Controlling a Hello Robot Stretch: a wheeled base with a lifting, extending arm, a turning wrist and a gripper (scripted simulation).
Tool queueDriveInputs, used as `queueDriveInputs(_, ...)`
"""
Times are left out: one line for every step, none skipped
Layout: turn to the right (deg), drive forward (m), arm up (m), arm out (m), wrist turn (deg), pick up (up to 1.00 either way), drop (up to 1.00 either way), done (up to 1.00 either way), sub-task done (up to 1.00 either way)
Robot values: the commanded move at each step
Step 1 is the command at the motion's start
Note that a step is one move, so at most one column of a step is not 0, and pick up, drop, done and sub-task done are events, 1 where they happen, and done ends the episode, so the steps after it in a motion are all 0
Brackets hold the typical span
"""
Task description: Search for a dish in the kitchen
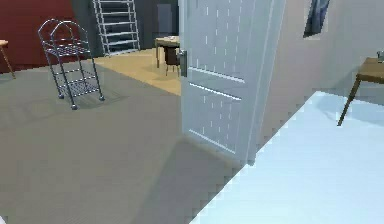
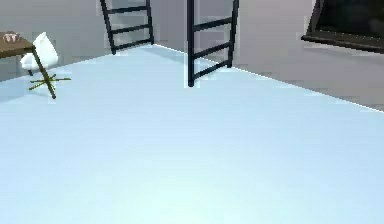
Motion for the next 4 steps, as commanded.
queueDriveInputs(-18.0, 0.00, 0.00, 0.00, 0.0, 0.00, 0.00, 0.00, 0.00)
queueDriveInputs(-3.0, 0.00, 0.00, 0.00, 0.0, 0.00, 0.00, 0.00, 0.00)
queueDriveInputs(0.0, 1.00, 0.00, 0.00, 0.0, 0.00, 0.00, 0.00, 0.00)
queueDriveInputs(0.0, 1.00, 0.00, 0.00, 0.0, 0.00, 0.00, 0.00, 0.00)
